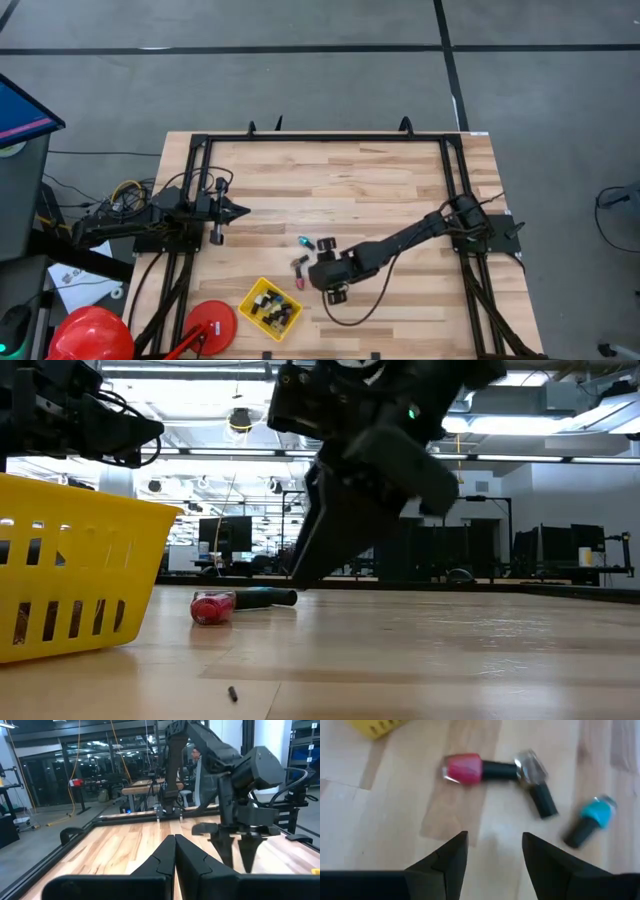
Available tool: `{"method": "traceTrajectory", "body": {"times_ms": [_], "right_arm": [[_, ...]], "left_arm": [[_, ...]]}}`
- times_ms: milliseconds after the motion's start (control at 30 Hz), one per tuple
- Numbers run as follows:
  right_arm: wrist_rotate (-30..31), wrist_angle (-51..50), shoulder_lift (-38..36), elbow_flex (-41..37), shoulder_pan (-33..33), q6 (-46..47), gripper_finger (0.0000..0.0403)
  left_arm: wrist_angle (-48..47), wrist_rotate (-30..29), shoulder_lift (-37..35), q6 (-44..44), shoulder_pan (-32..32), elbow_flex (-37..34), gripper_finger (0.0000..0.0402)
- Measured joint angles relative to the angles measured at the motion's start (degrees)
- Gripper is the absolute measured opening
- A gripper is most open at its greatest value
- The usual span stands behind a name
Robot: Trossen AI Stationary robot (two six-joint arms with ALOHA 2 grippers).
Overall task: Pick & Place Nail Polish
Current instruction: Put the brown nail polish into the yellow basket
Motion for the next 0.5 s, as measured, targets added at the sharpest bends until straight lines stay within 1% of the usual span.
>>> {"method": "traceTrajectory", "body": {"times_ms": [100, 167, 333, 500], "right_arm": [[-1.1, 7.7, 0.0, -3.4, 0.3, -4.7, 0.0182], [-1.3, 10.7, 0.0, -4.6, -0.1, -7.5, 0.0189], [-3.3, 12.8, 0.0, -4.6, -1.8, -14.9, 0.0217], [-3.4, 12.7, 0.0, -4.6, -4.8, -16.6, 0.0236]], "left_arm": [[0.0, 0.0, 0.0, 0.0, 0.0, 0.0, 0.0001], [0.0, 0.0, 0.0, 0.0, 0.0, 0.0, 0.0001], [0.0, 0.0, 0.0, 0.0, 0.0, 0.0, 0.0001], [0.0, 0.0, 0.0, 0.0, 0.0, 0.0, 0.0001]]}}
